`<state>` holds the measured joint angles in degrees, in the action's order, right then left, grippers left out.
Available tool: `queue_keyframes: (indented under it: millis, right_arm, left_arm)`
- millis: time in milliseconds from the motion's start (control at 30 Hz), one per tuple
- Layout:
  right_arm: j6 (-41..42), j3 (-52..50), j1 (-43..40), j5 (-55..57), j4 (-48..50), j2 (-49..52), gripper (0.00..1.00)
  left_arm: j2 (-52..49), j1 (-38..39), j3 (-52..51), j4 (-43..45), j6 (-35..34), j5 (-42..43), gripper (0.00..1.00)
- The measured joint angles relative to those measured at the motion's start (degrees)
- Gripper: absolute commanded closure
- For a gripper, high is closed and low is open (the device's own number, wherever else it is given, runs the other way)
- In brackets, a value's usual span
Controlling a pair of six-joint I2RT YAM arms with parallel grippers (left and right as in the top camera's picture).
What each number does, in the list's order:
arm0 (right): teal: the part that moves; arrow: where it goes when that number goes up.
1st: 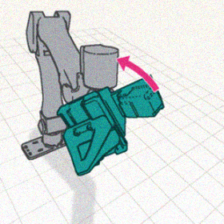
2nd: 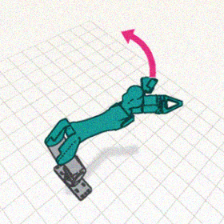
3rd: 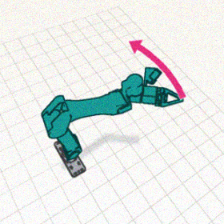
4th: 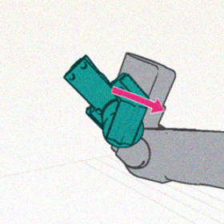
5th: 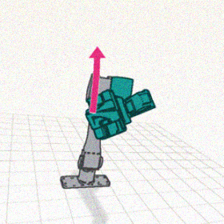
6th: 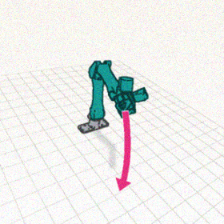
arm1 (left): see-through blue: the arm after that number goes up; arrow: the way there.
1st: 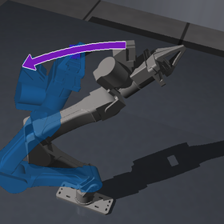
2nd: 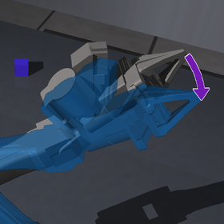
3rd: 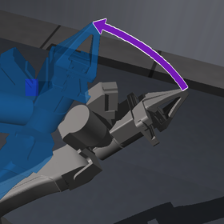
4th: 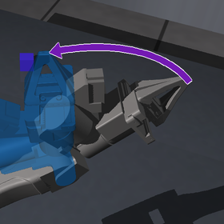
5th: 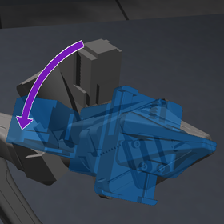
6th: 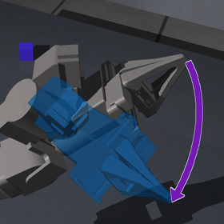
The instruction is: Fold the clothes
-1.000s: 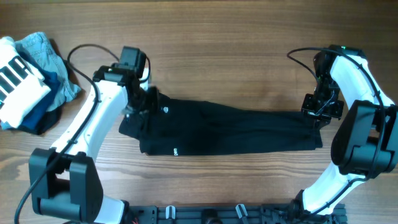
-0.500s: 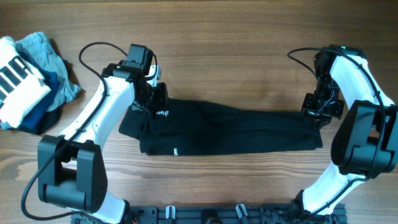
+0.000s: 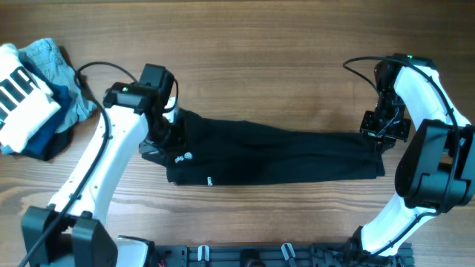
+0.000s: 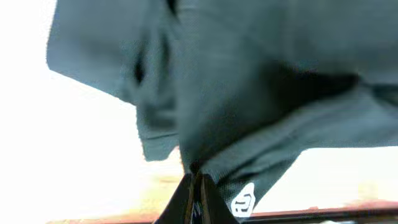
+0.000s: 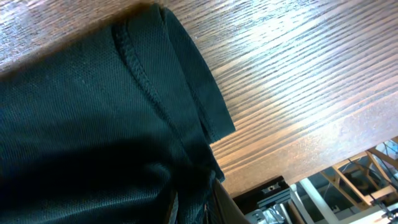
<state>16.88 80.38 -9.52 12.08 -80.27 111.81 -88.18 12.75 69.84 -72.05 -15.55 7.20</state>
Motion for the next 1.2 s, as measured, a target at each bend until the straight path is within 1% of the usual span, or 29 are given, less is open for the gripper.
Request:
queue_keyframes:
  millis: [100,200,233,267,300,333,367,467,533,567,667,733,767,833,933,967,1033,1100,1133,1167,1200]
  right_arm:
    - [0.0,0.0,0.0,0.0,0.0,0.0,0.85]
    - [0.0,0.0,0.0,0.0,0.0,0.0,0.85]
    - [0.0,0.0,0.0,0.0,0.0,0.0,0.85]
    - [0.0,0.0,0.0,0.0,0.0,0.0,0.85]
    - [0.0,0.0,0.0,0.0,0.0,0.0,0.85]
    - [0.0,0.0,0.0,0.0,0.0,0.0,0.77]
    - [0.0,0.0,0.0,0.0,0.0,0.0,0.75]
    - [0.0,0.0,0.0,0.2,0.0,0.0,0.75]
    - [-0.1,0.0,0.0,0.2,-0.4,0.0,0.75]
    - [-0.1,0.0,0.0,0.2,-0.6,0.0,0.75]
    - [0.0,0.0,0.0,0.2,-1.0,0.0,0.75]
    - [-0.1,0.0,0.0,0.1,-1.1,0.0,0.74]
    - [-0.2,0.0,0.0,-0.4,-1.1,0.0,0.74]
    - [-2.1,0.0,0.0,-2.8,-0.9,0.0,0.74]
    - [-5.1,0.0,0.0,-6.9,-0.2,0.0,0.74]
    - [-5.3,0.0,0.0,-7.5,0.1,0.0,0.72]
    - [-5.9,0.0,-0.6,-9.2,0.5,0.0,0.65]
    - [-6.7,0.0,-1.8,-11.1,0.9,0.0,0.61]
    - [-7.2,0.0,-2.9,-12.3,1.0,0.0,0.57]
    - [-7.7,0.0,-3.6,-13.1,1.1,0.0,0.51]
    - [-8.5,0.0,-4.8,-14.4,1.1,0.0,0.47]
  left_arm:
    - [0.0,0.0,-0.5,0.8,-1.5,-4.1,0.94]
    - [-0.1,0.0,-2.5,5.2,-2.7,-6.0,0.92]
    - [-0.1,0.0,-3.3,6.5,-3.1,-6.2,0.85]
    - [-0.1,0.0,-4.0,7.3,-3.3,-6.4,0.67]
    - [-0.1,0.0,-4.8,8.7,-3.5,-6.6,0.46]
    - [-0.1,0.0,-6.1,11.0,-3.7,-7.0,0.37]
    - [-0.1,0.0,-7.3,12.6,-4.1,-7.5,0.36]
    - [-0.1,0.0,-8.3,15.6,-4.3,-10.0,0.37]
    - [-0.1,-0.1,-7.8,16.4,-4.3,-10.6,0.40]
    - [-0.1,-0.1,-7.7,16.5,-4.3,-10.6,0.44]
    - [-0.1,-0.1,-5.3,18.4,-4.5,-5.9,0.49]
    - [-0.1,0.0,-4.3,19.4,-4.5,0.0,0.59]
    - [-0.1,0.3,-4.2,19.0,-4.6,3.1,0.59]
    - [-0.1,1.4,-4.2,17.9,-4.7,6.7,0.59]
    - [-0.1,5.2,-4.2,17.4,-4.7,9.6,0.58]
    - [-0.1,6.5,-4.5,17.7,-4.7,10.0,0.58]
    - [-0.1,9.0,-5.7,18.5,-4.7,10.4,0.56]
    - [-0.3,10.3,-7.5,20.0,-4.7,10.4,0.55]
    - [-0.7,10.6,-8.7,21.7,-4.7,10.5,0.55]
    - [-1.4,10.6,-9.6,22.7,-4.7,10.5,0.54]
    - [-2.3,10.5,-10.6,23.9,-4.7,10.3,0.53]
